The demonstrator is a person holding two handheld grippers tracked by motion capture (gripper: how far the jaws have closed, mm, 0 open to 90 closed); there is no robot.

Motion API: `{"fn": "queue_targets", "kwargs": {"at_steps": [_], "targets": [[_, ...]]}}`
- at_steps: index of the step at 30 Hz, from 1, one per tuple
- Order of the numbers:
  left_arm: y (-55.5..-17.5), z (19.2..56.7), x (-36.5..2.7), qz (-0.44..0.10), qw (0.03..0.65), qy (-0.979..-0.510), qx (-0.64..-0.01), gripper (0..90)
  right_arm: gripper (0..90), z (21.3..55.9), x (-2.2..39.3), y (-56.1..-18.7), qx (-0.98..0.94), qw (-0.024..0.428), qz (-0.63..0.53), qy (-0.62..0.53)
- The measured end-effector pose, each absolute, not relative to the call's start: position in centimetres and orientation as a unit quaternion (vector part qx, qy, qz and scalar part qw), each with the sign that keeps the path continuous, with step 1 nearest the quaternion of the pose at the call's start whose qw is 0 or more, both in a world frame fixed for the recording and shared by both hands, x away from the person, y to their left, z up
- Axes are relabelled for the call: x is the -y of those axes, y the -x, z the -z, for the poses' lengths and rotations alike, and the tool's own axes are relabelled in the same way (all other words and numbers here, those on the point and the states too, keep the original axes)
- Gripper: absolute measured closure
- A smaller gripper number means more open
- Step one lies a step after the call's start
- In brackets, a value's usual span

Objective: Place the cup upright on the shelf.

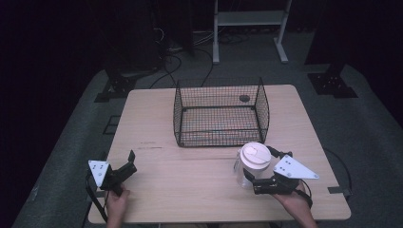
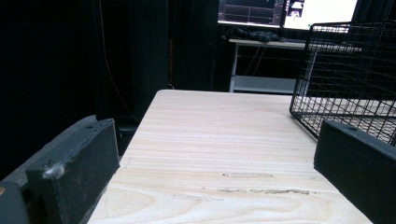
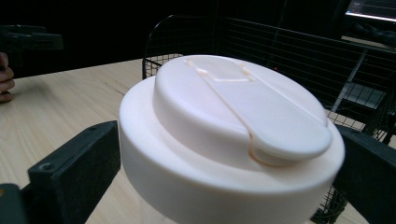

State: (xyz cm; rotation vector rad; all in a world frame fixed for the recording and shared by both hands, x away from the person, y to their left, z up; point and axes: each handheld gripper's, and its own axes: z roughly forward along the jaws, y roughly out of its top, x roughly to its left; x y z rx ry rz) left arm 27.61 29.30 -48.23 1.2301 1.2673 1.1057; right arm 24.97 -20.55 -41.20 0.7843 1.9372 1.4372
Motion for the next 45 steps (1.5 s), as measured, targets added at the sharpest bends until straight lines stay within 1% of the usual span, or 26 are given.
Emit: {"fn": "queue_targets", "kwargs": {"at_steps": [16,17,28,38,45], "targets": [[-27.6,48.2,-29.3,-0.458,0.505,-0.510,-0.525,0.0,0.0,41.4,20.2,-25.5,-0.731,0.301,-0.541,-0.288],[-27.6,48.2,-29.3,-0.458,0.505,-0.510,-0.525,0.0,3.9,41.4,20.2,-25.4,-0.729,0.304,-0.542,-0.288],[-27.6,48.2,-29.3,-0.457,0.505,-0.510,-0.525,0.0,4.2,41.3,20.2,-25.4,-0.731,0.304,-0.541,-0.285],[-27.6,48.2,-29.3,-0.458,0.504,-0.512,-0.524,0.0,4.3,40.4,19.4,-25.5,-0.750,0.288,-0.528,-0.275],[-27.6,48.2,-29.3,-0.457,0.505,-0.510,-0.525,0.0,4.3,38.8,18.7,-25.9,-0.753,0.282,-0.535,-0.258]]}}
